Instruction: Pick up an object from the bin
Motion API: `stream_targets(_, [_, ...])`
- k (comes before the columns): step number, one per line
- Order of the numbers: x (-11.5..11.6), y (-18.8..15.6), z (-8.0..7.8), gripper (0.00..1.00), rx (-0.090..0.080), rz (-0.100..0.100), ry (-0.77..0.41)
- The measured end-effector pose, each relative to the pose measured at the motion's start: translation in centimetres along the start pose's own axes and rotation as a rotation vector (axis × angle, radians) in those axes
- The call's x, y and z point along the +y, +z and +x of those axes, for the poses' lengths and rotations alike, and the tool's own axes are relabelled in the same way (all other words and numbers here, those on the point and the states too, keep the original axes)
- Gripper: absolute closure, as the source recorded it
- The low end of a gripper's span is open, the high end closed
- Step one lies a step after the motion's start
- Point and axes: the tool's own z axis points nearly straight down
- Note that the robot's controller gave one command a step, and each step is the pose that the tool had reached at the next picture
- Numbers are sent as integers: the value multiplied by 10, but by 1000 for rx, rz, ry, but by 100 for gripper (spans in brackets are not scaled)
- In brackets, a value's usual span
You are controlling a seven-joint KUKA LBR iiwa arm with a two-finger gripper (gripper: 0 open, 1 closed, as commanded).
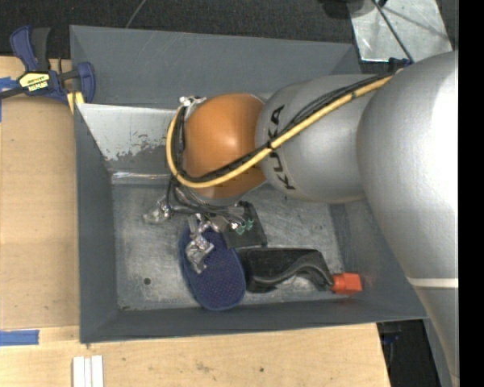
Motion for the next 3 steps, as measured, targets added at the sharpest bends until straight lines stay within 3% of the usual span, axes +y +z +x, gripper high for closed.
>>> stream_targets(1, [-30,4,28,0,-20,-7,279])
stream_targets(2, [-32,1,30,100,-10,-5,279])
stream_targets(3, [-55,-161,39,100,-15,5,2])
